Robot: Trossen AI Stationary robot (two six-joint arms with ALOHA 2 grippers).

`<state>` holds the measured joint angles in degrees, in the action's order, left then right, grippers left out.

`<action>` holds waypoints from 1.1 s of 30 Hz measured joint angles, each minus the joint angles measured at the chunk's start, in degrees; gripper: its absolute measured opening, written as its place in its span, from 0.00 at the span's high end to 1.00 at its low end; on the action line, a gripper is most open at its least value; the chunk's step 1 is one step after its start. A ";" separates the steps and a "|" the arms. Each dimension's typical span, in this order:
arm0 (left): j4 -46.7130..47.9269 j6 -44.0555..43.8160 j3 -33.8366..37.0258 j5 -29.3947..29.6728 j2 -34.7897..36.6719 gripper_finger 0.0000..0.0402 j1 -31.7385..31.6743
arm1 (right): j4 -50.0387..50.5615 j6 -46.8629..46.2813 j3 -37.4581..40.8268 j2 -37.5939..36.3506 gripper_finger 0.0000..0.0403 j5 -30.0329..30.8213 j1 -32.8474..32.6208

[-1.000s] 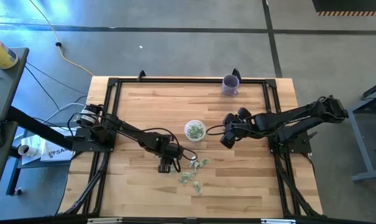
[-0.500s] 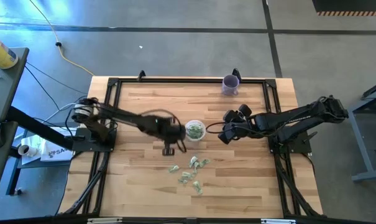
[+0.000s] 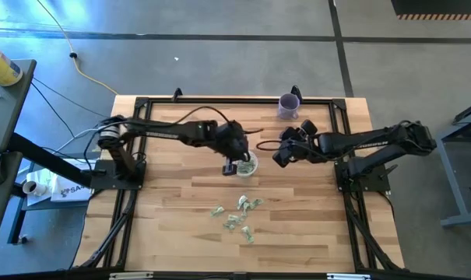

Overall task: Pick and place Stevia / Truvia into bins
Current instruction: Put the green stevia packet into the transparent container

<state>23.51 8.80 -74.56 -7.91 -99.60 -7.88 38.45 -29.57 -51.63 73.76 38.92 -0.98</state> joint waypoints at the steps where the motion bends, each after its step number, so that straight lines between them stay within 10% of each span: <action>1: -0.61 0.02 -0.04 -0.33 -1.12 0.94 -0.02 | -0.17 0.15 -0.01 -0.04 0.56 -0.04 0.35; 16: -4.16 -0.48 -0.48 2.88 -9.22 0.77 0.00 | 1.63 -0.41 -0.07 -2.10 0.58 -0.81 0.69; 33: 24.16 -7.93 -12.70 6.41 -3.23 0.61 5.32 | 2.83 0.05 -0.04 -2.14 0.57 -2.34 -0.53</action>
<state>47.67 0.86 -87.26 -1.50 -102.83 -2.57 41.28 -29.52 -51.68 71.61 36.58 -1.52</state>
